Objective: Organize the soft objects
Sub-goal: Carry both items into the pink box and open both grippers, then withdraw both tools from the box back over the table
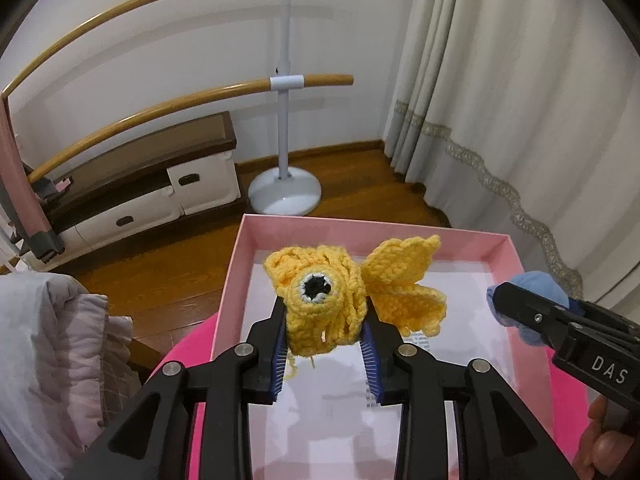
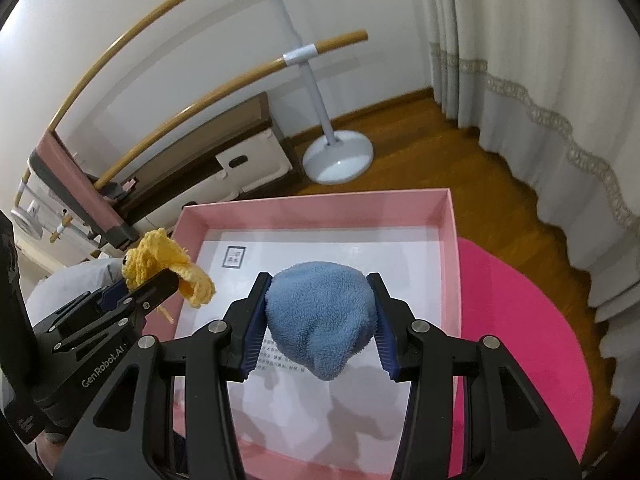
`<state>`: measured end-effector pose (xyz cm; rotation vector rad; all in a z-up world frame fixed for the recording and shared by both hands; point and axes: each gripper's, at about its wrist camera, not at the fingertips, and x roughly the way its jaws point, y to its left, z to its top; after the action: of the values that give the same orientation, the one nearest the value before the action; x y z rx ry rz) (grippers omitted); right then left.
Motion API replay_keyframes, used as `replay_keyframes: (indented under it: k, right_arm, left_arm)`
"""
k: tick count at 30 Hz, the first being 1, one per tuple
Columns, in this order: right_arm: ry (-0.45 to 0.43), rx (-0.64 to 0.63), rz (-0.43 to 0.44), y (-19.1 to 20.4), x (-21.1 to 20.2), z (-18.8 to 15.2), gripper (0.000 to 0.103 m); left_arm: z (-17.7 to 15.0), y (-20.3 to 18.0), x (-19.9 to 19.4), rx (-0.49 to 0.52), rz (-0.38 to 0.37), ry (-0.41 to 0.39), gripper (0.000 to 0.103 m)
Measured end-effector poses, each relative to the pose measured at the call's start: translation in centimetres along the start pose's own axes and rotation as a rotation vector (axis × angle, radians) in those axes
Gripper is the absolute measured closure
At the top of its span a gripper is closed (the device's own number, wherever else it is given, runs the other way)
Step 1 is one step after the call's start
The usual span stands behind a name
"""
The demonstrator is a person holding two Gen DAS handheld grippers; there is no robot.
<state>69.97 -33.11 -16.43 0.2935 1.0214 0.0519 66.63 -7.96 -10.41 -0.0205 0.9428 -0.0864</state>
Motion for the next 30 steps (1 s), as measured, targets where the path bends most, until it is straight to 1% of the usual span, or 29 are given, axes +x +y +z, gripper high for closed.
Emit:
replay_keyframes:
  k: [1,3,4,6,7,8,9,10,11,12,13,15,18,21,23,25,30]
  right_arm:
    - [0.008,0.009,0.005,-0.3,0.4,0.1,0.059]
    - [0.019,0.024,0.012,-0.6,0.9,0.3,0.056]
    - [0.024,0.034,0.014,-0.9,1.2,0.4,0.056]
    - [0.032,0.053,0.028,-1.3,1.5,0.3,0.049]
    - [0.033,0.063,0.043,-1.5,1.5,0.3,0.047]
    - [0.031,0.066,0.051,-1.7,1.4,0.3,0.04]
    - [0.023,0.064,0.053,-1.7,1.2,0.2,0.029]
    - [0.017,0.062,0.053,-1.8,1.0,0.1,0.022]
    - [0.01,0.067,0.056,-1.8,0.8,-0.1,0.007]
    - [0.003,0.072,0.063,-1.7,0.6,-0.1,0.0]
    - [-0.009,0.079,0.071,-1.8,0.1,-0.2,0.0]
    - [-0.032,0.094,0.082,-1.8,-0.9,-0.3,0.0]
    - [-0.067,0.1,0.087,-1.4,-2.7,-0.6,0.0]
    - [-0.103,0.088,0.072,-0.6,-4.9,-1.0,0.0]
    - [-0.125,0.066,0.06,0.1,-6.4,-1.4,0.0]
    - [-0.158,0.035,0.039,1.0,-8.3,-2.4,0.0]
    - [-0.247,-0.012,0.004,2.9,-13.4,-5.7,0.0]
  left_arm:
    - [0.6,0.0,0.6,0.003,0.009,0.006,0.069]
    - [1.6,-0.5,1.7,0.008,0.025,0.014,0.055]
    - [1.9,-0.9,2.3,0.012,0.032,0.018,0.05]
    - [2.0,-1.2,2.9,0.015,0.048,0.025,0.021]
    - [2.2,-1.3,3.1,0.013,0.055,0.02,0.016]
    - [2.2,-1.5,3.1,0.012,0.062,0.005,0.011]
    - [2.6,-1.5,3.1,0.014,0.074,-0.01,0.009]
    - [2.0,-1.7,2.7,0.017,0.083,-0.017,0.007]
    - [2.2,-1.9,2.5,0.018,0.093,-0.023,0.005]
    - [2.1,-1.9,2.3,0.018,0.097,-0.028,0.005]
    - [2.1,-2.1,2.0,0.019,0.104,-0.039,0.004]
    - [2.2,-2.6,1.2,0.027,0.124,-0.06,0.0]
    - [2.3,-3.2,-0.3,0.041,0.154,-0.105,0.0]
    - [1.0,-3.3,-2.5,0.033,0.144,-0.142,0.0]
    - [0.2,-3.2,-4.3,0.019,0.122,-0.179,0.0]
    - [-1.2,-3.0,-6.5,0.01,0.11,-0.217,0.0]
    - [-4.0,-2.9,-10.0,-0.01,0.11,-0.271,0.0]
